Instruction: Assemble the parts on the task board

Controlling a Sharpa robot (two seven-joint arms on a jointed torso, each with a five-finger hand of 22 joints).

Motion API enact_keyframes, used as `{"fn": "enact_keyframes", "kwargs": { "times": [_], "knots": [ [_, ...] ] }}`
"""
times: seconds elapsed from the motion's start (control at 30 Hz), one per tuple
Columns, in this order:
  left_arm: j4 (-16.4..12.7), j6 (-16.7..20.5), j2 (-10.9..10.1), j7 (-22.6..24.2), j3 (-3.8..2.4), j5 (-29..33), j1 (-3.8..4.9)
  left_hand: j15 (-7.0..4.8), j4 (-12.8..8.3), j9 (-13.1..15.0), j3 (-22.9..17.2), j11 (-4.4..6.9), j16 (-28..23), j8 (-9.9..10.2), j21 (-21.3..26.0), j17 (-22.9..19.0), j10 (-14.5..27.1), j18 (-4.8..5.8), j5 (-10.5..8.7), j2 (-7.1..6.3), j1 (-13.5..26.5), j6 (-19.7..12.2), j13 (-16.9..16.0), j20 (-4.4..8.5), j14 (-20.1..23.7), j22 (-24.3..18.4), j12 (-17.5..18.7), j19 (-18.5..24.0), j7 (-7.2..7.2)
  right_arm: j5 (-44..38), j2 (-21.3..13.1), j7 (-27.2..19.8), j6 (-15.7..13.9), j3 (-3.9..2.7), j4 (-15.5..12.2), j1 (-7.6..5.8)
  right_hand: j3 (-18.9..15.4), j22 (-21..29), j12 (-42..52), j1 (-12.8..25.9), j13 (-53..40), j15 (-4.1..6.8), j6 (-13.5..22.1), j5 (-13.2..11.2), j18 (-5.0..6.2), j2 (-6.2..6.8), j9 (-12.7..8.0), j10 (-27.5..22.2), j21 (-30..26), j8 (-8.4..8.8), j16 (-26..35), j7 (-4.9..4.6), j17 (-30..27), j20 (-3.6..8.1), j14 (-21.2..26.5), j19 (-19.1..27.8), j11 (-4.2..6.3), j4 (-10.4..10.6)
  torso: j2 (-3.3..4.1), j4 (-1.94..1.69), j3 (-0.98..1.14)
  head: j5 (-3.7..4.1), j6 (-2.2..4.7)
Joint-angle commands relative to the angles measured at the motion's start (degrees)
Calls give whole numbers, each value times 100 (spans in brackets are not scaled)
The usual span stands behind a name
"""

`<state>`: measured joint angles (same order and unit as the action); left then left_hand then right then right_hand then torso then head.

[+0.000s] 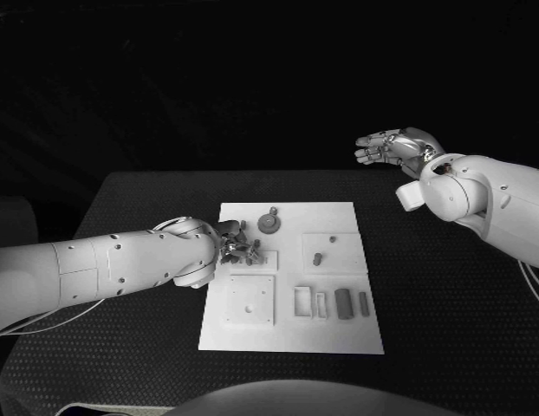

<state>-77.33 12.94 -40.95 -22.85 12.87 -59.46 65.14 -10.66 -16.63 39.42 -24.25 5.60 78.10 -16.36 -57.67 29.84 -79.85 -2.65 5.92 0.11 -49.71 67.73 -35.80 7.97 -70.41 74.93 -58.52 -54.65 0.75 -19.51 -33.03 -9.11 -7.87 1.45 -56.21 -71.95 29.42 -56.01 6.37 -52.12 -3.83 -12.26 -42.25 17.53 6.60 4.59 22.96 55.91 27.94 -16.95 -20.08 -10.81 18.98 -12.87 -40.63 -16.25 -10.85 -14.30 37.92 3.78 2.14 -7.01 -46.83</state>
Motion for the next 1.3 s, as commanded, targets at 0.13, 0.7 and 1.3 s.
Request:
{"fn": "enact_keyframes", "kwargs": {
  "times": [0.13, 0.7, 1.3],
  "knots": [
    [-23, 49, 20, 43, -46, 99, -7, -44, 7, 29, 53, 3, -24, -28, 33, -10, -16, -4, -36, 380, -314, 46, 9, 689, 9, 92, 34, 21, 1, 4, 12, -51, 102, -3, -6, 9, 6, -11, -28, 60, -8, -17, 13, 25, -114, 2, -9, 59, -22, -14, 33, -171, -9, 8, 18, 46, -1, 36, 2, 5, 4, -4, 3],
    [13, -173, -2, -19, -275, 96, -2, -56, -5, 110, 112, 14, -19, -42, 36, -14, -13, -9, 44, 383, -424, 32, 15, 699, 3, 95, 32, 19, -10, 4, 3, -47, 109, -3, -7, 10, 5, -19, -38, 65, -7, -20, 16, 36, -116, 3, -13, 61, -27, -13, 35, -176, -11, 10, 23, 52, -2, 37, -4, -5, 7, -1, 9],
    [107, -795, 17, -32, -442, 452, 20, -26, -9, 271, 181, 21, -13, -47, 37, -23, -1, 20, 420, 364, -715, 23, 34, 681, 26, 108, 39, 74, -17, 4, 13, -45, 116, -3, 8, 31, 4, -27, -47, 69, -7, -25, 19, 40, -119, 2, -17, 64, -31, -12, 35, -182, -12, 11, 25, 55, -7, 37, 3, 9, 5, -10, -5]
  ]
}}
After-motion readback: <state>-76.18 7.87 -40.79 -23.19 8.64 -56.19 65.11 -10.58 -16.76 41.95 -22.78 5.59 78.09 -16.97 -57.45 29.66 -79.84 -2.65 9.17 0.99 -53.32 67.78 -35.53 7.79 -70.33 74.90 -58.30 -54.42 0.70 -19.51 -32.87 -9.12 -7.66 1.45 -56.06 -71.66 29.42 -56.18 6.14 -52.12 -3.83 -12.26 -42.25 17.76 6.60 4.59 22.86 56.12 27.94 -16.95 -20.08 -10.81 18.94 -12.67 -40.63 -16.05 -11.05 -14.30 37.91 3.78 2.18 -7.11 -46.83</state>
